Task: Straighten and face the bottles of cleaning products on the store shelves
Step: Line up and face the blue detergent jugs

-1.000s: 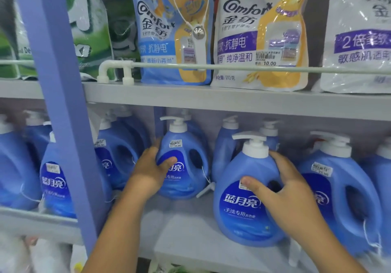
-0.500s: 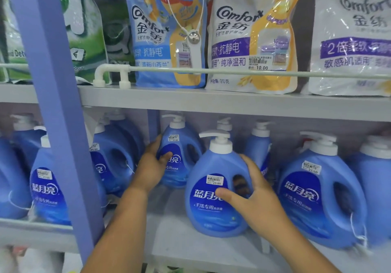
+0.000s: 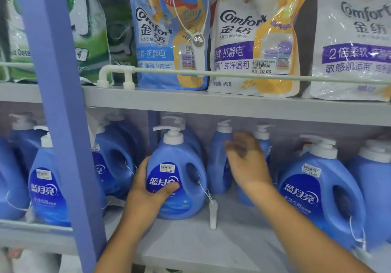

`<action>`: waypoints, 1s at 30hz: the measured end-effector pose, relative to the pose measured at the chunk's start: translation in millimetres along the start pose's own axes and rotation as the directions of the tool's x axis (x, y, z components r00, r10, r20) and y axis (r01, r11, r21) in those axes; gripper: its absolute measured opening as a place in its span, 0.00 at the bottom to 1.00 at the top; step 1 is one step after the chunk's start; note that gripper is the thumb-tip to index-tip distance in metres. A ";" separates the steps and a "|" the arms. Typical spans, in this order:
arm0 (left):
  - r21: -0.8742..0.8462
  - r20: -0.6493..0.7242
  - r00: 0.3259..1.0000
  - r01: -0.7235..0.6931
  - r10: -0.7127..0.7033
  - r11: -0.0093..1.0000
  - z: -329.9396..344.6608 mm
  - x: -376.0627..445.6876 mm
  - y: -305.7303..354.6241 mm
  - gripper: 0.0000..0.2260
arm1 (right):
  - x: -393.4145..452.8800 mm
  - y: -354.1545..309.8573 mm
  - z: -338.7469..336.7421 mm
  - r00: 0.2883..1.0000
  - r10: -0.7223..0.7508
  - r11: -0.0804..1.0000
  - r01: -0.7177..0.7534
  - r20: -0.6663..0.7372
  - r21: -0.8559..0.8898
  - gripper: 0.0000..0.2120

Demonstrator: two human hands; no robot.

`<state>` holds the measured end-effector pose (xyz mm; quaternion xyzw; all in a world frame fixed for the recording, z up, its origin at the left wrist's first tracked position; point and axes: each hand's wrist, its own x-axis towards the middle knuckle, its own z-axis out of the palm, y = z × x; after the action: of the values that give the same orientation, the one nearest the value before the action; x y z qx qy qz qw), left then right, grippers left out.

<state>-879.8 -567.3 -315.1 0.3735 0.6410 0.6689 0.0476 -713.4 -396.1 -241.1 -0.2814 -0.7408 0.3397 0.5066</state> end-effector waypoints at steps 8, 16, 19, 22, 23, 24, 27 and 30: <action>0.020 -0.038 0.999 0.011 -0.010 1.000 0.2 2.2 -17.6 0.34 | 88.1 -14.4 3.2 0.916 0.239 0.970 -0.212 0.323 -0.116 0.12; -0.011 -0.033 0.999 0.012 -0.012 1.000 1.2 3.9 -23.7 0.37 | 108.8 -1.1 14.3 0.944 0.203 0.933 -0.106 0.259 -0.345 0.09; -0.008 -0.021 1.000 0.007 -0.007 1.000 0.1 2.5 -24.2 0.38 | 110.7 6.4 17.4 0.976 0.198 0.766 -0.096 0.091 -0.635 0.19; 0.003 0.007 1.000 -0.001 0.001 1.000 1.5 1.7 -23.8 0.40 | 109.0 10.6 22.9 0.994 0.108 0.683 -0.058 0.023 -0.728 0.26; 0.006 0.013 1.000 -0.003 0.003 1.000 2.3 1.7 -23.6 0.40 | 110.9 11.9 24.6 0.995 0.095 0.671 -0.059 0.006 -0.739 0.27; 0.006 0.014 1.000 -0.006 0.005 1.000 3.3 2.0 -23.6 0.39 | 112.9 12.7 26.5 0.995 0.094 0.658 -0.074 -0.016 -0.749 0.27; -0.011 0.014 1.000 -0.003 0.003 1.000 4.6 3.7 -24.1 0.39 | 113.1 14.5 33.2 0.997 0.023 0.651 -0.074 -0.078 -0.756 0.25; -0.030 0.025 1.000 -0.001 0.002 1.000 5.4 3.4 -23.7 0.38 | 108.2 18.1 44.0 0.987 -0.079 0.690 -0.046 -0.139 -0.722 0.20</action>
<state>-889.0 -556.8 -335.3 0.3815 0.6301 0.6736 0.0605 -789.0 -312.3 -206.1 -0.4775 -0.7742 -0.0075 0.4154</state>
